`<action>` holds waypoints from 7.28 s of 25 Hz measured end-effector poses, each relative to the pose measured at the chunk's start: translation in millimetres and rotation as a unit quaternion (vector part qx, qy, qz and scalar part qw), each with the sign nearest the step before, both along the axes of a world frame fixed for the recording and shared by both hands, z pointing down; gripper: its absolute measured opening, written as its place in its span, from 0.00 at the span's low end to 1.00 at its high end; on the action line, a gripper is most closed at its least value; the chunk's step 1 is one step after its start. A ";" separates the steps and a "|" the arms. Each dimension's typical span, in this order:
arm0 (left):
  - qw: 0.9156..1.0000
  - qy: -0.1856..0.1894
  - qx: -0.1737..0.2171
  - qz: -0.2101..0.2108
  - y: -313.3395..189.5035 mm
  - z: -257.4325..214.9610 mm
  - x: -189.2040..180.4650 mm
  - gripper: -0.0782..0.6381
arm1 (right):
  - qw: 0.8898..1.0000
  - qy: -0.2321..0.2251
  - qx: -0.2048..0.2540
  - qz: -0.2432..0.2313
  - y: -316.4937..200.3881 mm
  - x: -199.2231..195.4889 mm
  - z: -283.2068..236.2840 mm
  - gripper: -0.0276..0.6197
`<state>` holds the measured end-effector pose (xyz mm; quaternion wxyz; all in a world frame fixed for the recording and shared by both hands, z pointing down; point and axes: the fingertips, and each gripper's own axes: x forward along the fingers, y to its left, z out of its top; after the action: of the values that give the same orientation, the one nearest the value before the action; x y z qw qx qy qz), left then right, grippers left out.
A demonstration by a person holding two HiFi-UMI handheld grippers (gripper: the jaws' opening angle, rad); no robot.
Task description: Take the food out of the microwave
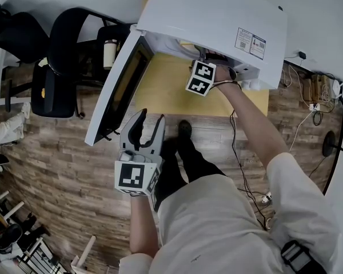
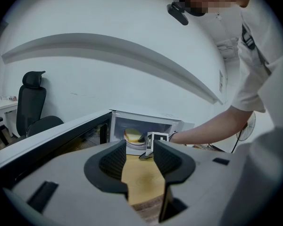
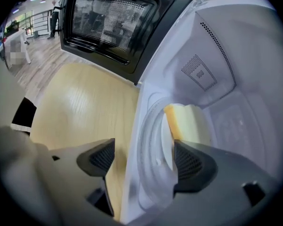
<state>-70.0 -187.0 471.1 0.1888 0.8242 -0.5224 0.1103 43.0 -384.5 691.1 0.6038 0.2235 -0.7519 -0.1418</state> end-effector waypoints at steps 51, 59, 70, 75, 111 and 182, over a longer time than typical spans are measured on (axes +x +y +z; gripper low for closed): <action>1.000 -0.006 0.003 -0.002 21.8 -5.3 7.2 0.33 | 0.997 -0.003 0.079 -0.002 35.9 1.1 -11.0 0.33; 1.000 -0.008 0.001 -0.002 21.8 -4.6 5.9 0.33 | 0.995 -0.008 0.097 0.005 31.1 3.0 -11.7 0.22; 1.000 -0.010 -0.001 -0.003 24.3 -4.6 6.2 0.33 | 0.992 0.002 0.124 0.000 25.2 4.2 -16.7 0.14; 1.000 -0.010 -0.001 -0.003 25.4 -4.8 7.0 0.33 | 0.990 0.016 0.141 -0.012 25.2 5.1 -19.9 0.13; 0.998 -0.018 0.020 0.055 63.1 -26.4 -15.9 0.33 | 0.945 0.062 0.321 -0.021 69.6 10.8 -85.2 0.06; 0.974 0.026 0.107 0.199 216.9 -105.5 -23.8 0.13 | 0.914 0.039 0.404 0.002 343.9 -68.2 -332.9 0.06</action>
<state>-93.8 29.9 365.6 0.0878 0.9294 -0.3520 0.0677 -25.2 -40.6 358.2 0.4910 0.4442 -0.6064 -0.4404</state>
